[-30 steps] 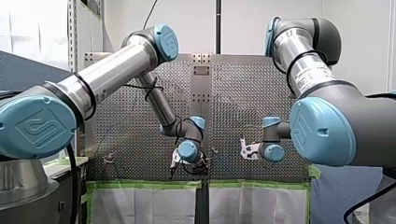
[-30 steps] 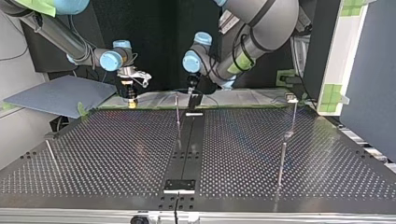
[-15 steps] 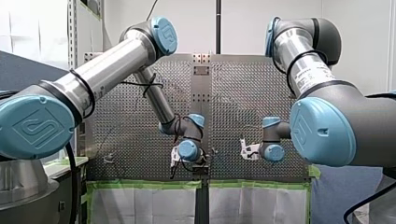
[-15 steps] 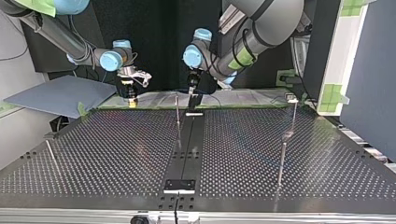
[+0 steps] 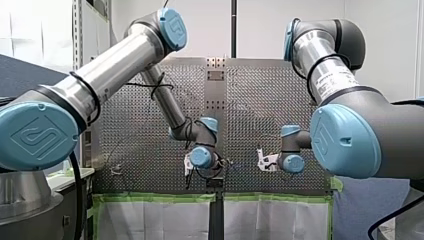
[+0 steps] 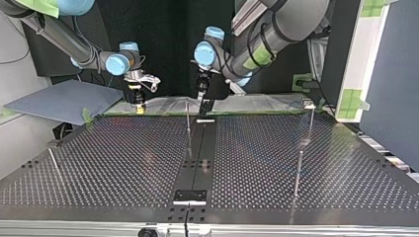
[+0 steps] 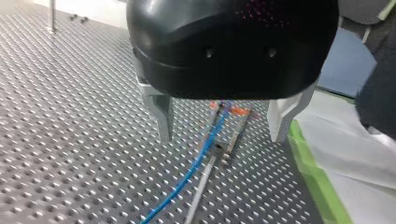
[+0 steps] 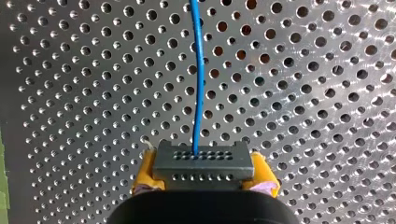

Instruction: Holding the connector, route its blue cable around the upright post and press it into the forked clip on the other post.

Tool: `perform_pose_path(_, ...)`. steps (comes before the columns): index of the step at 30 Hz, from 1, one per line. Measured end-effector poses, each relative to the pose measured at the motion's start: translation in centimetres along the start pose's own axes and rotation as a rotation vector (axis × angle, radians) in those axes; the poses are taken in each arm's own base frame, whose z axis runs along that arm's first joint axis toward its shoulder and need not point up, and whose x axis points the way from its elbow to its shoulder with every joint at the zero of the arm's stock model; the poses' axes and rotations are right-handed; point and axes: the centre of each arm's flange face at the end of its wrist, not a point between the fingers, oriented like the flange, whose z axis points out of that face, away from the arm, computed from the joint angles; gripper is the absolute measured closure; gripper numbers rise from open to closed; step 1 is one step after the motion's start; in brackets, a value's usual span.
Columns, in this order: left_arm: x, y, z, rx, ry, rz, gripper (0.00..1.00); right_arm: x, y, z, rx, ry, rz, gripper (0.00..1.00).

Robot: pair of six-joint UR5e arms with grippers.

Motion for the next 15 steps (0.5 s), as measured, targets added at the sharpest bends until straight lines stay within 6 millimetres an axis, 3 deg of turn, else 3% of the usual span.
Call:
perform_pose_path(4, -0.8, -0.2, -0.6, 0.023, 0.007, 0.014, 0.00, 0.0, -0.1, 0.0, 0.001, -0.001, -0.001, 1.00)
perform_pose_path(15, -0.3, -0.2, -1.3, 0.047, 0.053, 0.058, 0.00, 0.0, -0.3, -0.1, 0.005, -0.003, -0.002, 1.00)
